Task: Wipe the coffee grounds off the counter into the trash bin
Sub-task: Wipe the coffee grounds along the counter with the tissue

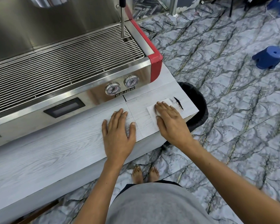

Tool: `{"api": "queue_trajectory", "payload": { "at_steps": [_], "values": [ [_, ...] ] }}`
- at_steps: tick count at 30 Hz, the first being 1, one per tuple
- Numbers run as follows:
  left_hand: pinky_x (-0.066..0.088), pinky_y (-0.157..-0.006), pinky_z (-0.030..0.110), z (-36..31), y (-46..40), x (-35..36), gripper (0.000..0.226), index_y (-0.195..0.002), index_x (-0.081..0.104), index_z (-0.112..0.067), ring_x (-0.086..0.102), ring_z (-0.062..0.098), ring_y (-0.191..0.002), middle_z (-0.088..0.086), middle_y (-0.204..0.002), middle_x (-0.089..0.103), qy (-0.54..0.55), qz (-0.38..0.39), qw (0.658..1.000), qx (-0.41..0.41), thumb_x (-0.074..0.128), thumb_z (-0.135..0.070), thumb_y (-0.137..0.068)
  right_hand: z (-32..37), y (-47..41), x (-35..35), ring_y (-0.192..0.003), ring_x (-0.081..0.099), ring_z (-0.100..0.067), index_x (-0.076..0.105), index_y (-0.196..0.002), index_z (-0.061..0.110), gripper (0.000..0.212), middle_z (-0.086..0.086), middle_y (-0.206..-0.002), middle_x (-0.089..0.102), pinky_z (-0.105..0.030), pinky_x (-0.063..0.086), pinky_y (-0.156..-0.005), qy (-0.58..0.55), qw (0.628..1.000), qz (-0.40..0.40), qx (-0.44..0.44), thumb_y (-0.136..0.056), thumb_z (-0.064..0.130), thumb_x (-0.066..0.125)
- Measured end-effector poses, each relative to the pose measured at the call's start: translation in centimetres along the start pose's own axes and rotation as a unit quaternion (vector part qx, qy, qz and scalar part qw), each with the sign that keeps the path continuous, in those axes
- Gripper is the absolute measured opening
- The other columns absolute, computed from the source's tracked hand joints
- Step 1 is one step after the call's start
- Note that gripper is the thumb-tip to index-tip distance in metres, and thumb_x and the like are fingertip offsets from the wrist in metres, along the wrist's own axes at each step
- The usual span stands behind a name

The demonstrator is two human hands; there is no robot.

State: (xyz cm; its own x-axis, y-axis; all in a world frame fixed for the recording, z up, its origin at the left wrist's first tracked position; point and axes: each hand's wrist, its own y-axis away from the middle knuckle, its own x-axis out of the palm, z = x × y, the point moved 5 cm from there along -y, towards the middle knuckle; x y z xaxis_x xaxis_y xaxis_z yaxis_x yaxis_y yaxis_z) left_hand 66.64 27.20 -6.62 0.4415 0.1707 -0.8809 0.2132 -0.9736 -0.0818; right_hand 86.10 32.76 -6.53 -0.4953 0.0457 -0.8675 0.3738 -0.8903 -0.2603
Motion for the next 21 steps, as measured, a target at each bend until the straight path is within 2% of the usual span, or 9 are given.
{"api": "queue_trajectory", "payload": {
  "at_steps": [3,12,17,21],
  "values": [
    [0.005,-0.125,0.042,0.0,0.0,0.0,0.054,-0.146,0.044,-0.023,0.022,0.007,-0.149,-0.008,-0.159,0.034,-0.001,0.001,1.000,0.001,0.038,-0.048,-0.099,0.4,-0.6,0.7,-0.140,0.036,-0.022,0.049,-0.138,0.006,0.042,-0.011,-0.146,0.047,-0.041,0.027,-0.116,0.022,1.000,-0.002,0.009,-0.100,0.022,0.044],
    [0.005,-0.124,0.043,0.0,0.1,0.0,0.055,-0.147,0.043,-0.023,0.021,0.007,-0.149,-0.009,-0.159,0.034,0.001,0.006,1.000,0.000,0.037,-0.048,-0.099,-0.6,-0.2,0.1,-0.139,0.037,-0.023,0.049,-0.138,0.004,0.040,-0.011,-0.145,0.047,-0.042,0.031,-0.115,0.040,0.999,-0.012,0.021,-0.099,0.015,0.042],
    [0.005,-0.124,0.042,0.0,-0.1,0.1,0.055,-0.147,0.044,-0.023,0.022,0.007,-0.149,-0.009,-0.159,0.034,-0.004,0.002,1.000,-0.004,0.037,-0.048,-0.098,0.9,0.0,1.0,-0.140,0.036,-0.021,0.048,-0.139,0.006,0.042,-0.010,-0.146,0.046,-0.041,0.029,-0.116,0.030,0.999,0.013,-0.011,-0.099,0.017,0.041],
    [0.005,-0.124,0.041,0.0,0.0,0.1,0.056,-0.147,0.043,-0.023,0.022,0.007,-0.149,-0.008,-0.159,0.034,-0.005,0.005,1.000,-0.002,0.037,-0.048,-0.098,0.2,-1.4,1.0,-0.140,0.035,-0.022,0.046,-0.140,0.006,0.043,-0.010,-0.147,0.045,-0.041,0.029,-0.116,0.027,0.999,0.017,0.012,-0.100,0.018,0.038]
  ]
}}
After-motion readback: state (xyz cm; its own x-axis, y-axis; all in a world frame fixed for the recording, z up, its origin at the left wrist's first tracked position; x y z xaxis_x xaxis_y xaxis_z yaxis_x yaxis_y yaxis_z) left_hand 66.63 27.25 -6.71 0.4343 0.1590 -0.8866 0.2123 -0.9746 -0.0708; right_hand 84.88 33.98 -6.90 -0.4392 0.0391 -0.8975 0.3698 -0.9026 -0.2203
